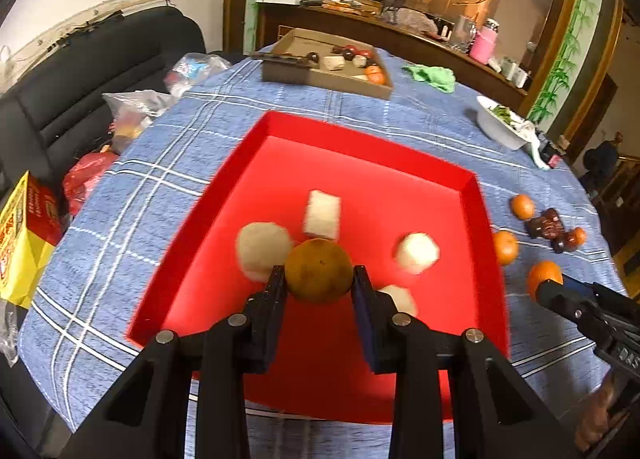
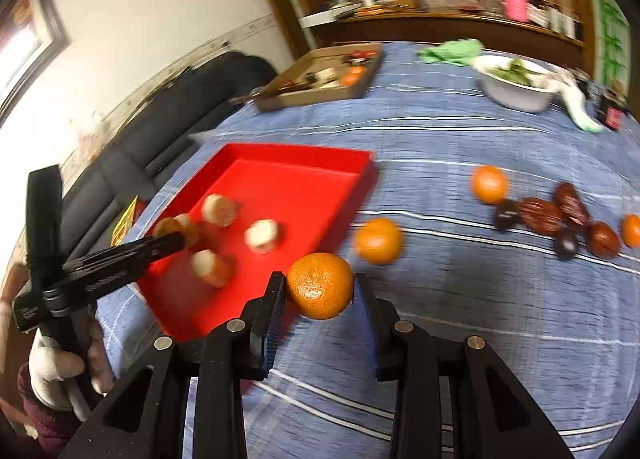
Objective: Organize fruits
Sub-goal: 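Carry both oranges over the red tray and release them inside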
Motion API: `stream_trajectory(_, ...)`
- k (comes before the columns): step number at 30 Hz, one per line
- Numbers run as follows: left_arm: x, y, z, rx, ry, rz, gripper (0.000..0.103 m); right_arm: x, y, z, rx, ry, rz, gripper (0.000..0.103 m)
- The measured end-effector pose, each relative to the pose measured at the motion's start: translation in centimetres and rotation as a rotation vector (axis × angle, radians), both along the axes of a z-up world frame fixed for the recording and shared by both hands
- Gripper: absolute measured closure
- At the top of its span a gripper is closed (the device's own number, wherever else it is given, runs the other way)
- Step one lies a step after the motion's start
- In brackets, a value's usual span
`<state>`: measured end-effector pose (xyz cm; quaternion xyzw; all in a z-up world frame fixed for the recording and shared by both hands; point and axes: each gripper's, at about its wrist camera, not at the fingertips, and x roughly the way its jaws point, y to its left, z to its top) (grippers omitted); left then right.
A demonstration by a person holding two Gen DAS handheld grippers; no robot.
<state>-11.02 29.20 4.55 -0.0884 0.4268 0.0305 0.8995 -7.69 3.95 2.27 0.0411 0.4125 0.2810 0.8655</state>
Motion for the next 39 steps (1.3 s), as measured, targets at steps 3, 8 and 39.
stream_trajectory(3,-0.1,0.3,-0.4,0.012,0.000,0.003,0.072,-0.6,2.6,-0.2,-0.019,-0.005,0.046,0.066)
stream_trajectory(8,-0.1,0.7,-0.9,0.001,0.002,-0.003,0.071,-1.4,6.0,-0.7,-0.070,-0.024,0.106,0.065)
stream_trajectory(39,-0.3,-0.5,3.0,-0.254,-0.093,-0.041,0.028,-0.9,2.6,-0.2,0.002,-0.035,0.005,0.053)
